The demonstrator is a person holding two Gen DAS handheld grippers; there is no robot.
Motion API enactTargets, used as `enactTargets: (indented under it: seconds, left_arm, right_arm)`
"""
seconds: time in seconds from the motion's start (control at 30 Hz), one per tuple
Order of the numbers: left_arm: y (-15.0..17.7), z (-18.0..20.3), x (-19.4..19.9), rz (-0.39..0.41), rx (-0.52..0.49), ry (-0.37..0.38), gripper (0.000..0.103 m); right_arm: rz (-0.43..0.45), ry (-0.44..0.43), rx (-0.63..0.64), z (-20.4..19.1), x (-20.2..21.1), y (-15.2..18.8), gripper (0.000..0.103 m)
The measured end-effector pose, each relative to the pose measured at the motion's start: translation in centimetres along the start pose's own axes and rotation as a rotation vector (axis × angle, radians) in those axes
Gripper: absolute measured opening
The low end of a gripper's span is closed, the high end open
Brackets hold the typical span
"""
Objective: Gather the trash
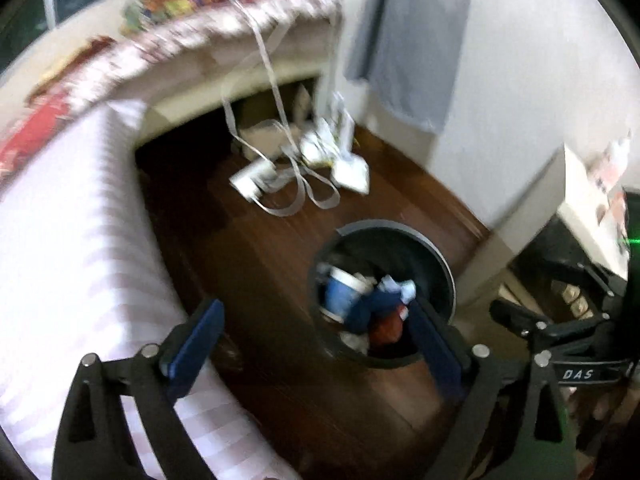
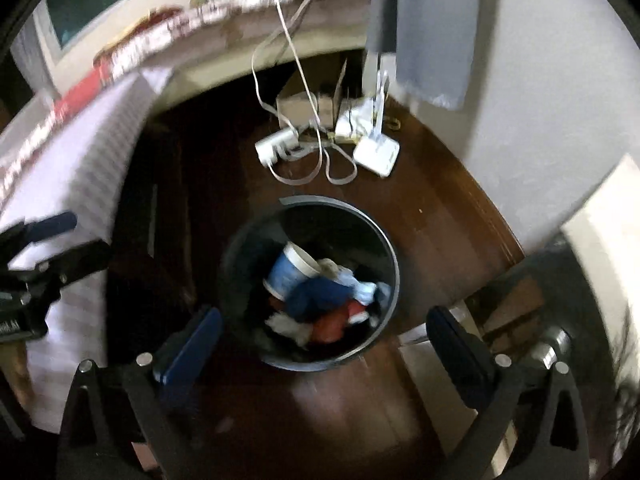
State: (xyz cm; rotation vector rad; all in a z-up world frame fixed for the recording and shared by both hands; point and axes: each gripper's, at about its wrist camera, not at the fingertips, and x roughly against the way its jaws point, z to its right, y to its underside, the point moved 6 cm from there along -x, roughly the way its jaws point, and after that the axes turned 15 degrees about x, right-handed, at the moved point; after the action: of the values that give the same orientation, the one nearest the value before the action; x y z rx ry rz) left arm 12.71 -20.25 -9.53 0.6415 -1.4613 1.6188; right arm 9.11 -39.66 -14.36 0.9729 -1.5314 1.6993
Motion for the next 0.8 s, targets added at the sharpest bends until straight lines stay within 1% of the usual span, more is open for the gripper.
enactTargets:
  seconds: [0.03, 0.1, 0.17, 0.3, 0.43, 0.53, 0.63, 0.8]
  left_arm:
    - [-0.3, -0.5, 1.3, 0.034, 0.001, -0.016, 0.099]
    - [-0.9, -1.3, 2.9, 0.083, 0.007, -0.047, 0.099]
    - [-1.2, -2.2, 4.4, 0.106, 0.023, -0.042, 0.099]
    - [-1.3, -3.9, 6.6, 0.153, 0.056, -0.046, 0.099]
    - [-1.4, -5.1, 8.3, 0.180, 0.096, -0.048, 0.099]
    - [-1.1, -6.2, 10.0, 0.205, 0.121, -0.042, 0.099]
    - [-0.6, -7.2, 11.5, 0.253, 0.124, -0.071, 0.100]
    - [0.1, -8.8, 13.3, 0.274, 0.155, -0.098, 0.100]
  right_arm:
    - [0.026, 0.014, -0.010, -0.5, 1.2, -0.6, 0.103]
    - [0.070, 0.028, -0.018, -1.5, 3.3, -1.8, 0.103]
    - [0.099, 0.037, -0.018, -2.5, 5.0, -2.7, 0.103]
    - [0.118, 0.048, 0.019, -5.3, 7.6, -4.0, 0.103]
    - [0.132, 0.044, 0.075, -8.5, 9.9, -4.3, 0.103]
    - [0.157, 0.054, 0.099, -10.0, 11.6, -4.3, 0.103]
    - [0.180, 0.075, 0.119, -11.1, 13.4, -4.1, 0.103]
    - [0.212, 0.089, 0.151, -12.5, 15.3, -4.0, 0.103]
